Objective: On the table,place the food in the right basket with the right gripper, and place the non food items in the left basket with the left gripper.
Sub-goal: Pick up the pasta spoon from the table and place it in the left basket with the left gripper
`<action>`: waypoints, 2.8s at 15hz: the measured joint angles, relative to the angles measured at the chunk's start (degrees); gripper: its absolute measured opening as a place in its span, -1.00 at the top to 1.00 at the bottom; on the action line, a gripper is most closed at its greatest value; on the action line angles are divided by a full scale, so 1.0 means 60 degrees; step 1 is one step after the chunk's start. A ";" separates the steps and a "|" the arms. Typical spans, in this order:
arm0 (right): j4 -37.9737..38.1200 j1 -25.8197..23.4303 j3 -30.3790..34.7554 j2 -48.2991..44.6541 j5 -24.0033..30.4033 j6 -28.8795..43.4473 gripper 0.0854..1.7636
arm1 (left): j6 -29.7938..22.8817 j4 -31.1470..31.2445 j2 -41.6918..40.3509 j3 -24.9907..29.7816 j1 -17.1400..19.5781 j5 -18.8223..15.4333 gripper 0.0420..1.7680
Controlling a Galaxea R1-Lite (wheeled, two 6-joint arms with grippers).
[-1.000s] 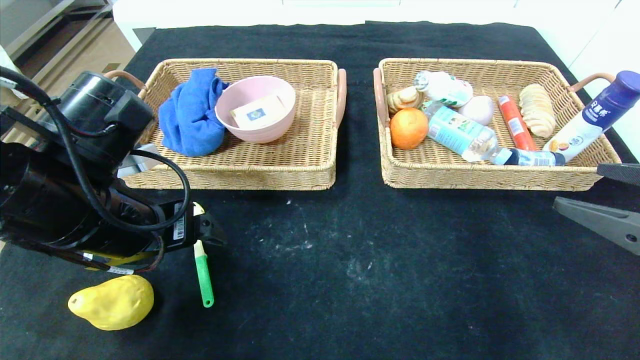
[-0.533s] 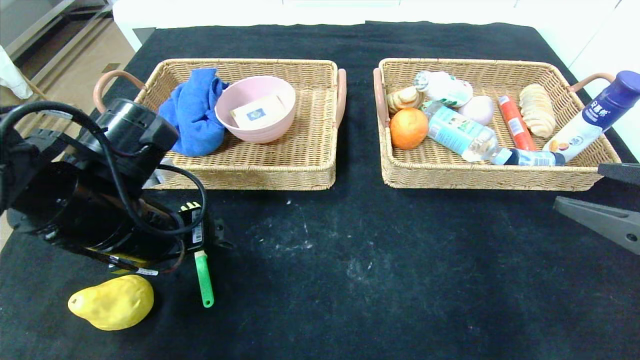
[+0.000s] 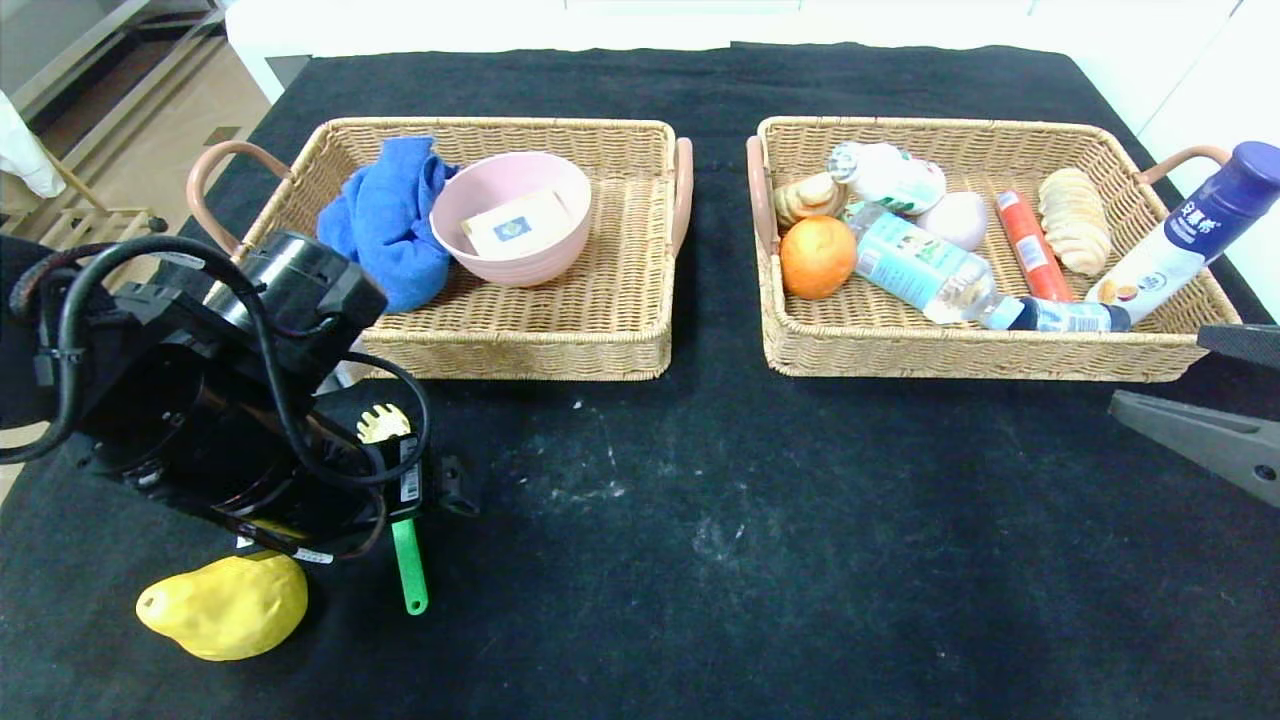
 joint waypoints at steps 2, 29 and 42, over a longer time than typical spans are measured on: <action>0.0000 0.0004 0.0000 0.0000 0.0012 0.0002 -0.94 | 0.0000 0.0000 0.0024 0.0008 -0.0004 -0.0004 -0.94; -0.0004 0.0004 0.0035 0.0000 0.0012 0.0000 -0.94 | 0.0000 0.0012 0.0033 0.0106 -0.0004 0.0028 0.81; -0.0004 0.0004 0.0045 0.0004 0.0018 0.0002 -0.94 | 0.0033 0.0030 -0.0770 0.0668 -0.0496 0.0000 0.81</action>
